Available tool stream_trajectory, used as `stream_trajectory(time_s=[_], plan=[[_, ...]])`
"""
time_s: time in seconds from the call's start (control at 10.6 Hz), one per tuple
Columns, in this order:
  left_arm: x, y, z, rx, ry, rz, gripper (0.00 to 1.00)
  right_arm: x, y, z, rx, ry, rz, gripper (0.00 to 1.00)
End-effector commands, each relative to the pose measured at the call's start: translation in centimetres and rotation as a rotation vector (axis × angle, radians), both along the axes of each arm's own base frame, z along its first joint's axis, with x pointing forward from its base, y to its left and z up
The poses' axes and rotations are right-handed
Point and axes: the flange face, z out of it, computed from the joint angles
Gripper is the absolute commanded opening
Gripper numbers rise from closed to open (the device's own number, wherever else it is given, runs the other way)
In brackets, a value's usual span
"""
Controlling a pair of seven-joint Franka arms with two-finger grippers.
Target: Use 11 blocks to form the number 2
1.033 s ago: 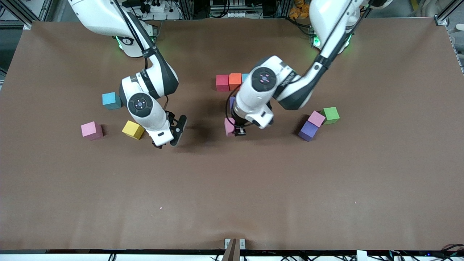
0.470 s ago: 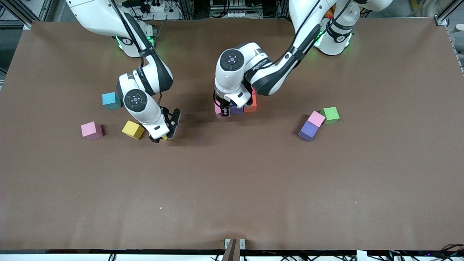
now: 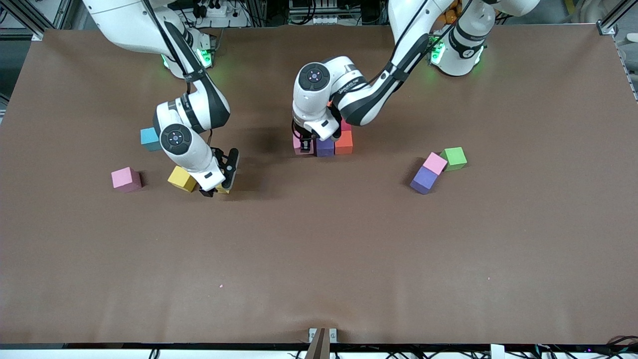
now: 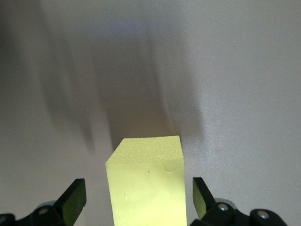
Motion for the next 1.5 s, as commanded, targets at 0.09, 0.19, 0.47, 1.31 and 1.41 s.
stream_trajectory(time_s=[0.09,0.19,0.47,1.31,1.41], plan=[[-0.7,0.5,-0.1,0.007,-0.026,0.0,0.34,-0.5,-0.7,0.1,0.027,-0.038,0.048,1.0],[-0.8,0.7,-0.6,0.014,-0.02,0.0,0.34,-0.5,-1.0,-0.3,0.025,-0.034,0.042,1.0],[-0.9,0.8,-1.6,0.005,-0.019,0.003,0.36,-0.3,-1.6,-1.6,0.025,-0.037,0.033,1.0],[-1.0,0.8,-3.6,-0.001,-0.011,0.0,0.42,-0.1,-1.9,-2.9,0.027,-0.04,0.029,0.61],[-0.9,0.9,-3.7,0.001,-0.012,0.0,0.42,-0.1,-1.9,-2.8,0.027,-0.041,0.029,0.52]])
